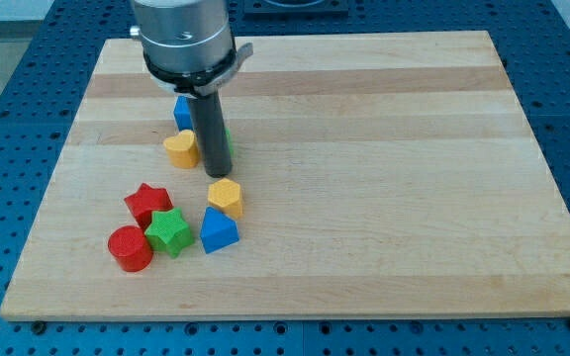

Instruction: Push the yellow blocks green circle and cube in different directions

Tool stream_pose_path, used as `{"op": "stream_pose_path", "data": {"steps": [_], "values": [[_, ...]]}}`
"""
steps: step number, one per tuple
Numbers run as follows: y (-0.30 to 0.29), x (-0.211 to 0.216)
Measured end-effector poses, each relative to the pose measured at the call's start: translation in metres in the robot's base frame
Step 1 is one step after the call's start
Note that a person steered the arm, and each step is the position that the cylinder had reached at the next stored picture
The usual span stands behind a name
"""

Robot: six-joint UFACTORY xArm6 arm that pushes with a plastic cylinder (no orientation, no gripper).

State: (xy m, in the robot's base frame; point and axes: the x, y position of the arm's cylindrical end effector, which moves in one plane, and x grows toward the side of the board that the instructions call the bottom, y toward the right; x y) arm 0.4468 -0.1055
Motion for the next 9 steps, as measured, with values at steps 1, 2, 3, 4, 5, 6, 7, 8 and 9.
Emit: {"op": "stream_pose_path", "data": {"steps": [1, 2, 3, 4, 5, 6, 7, 8, 9], "values": [[-0.024, -0.010], [-0.041, -0.026], [-0.049, -0.042], [-0.056, -0.053], [-0.064, -0.063], [-0.076, -0.069], [-0.078, -0.078], [-0.060, -0.091], [-0.021, -0.092]]}}
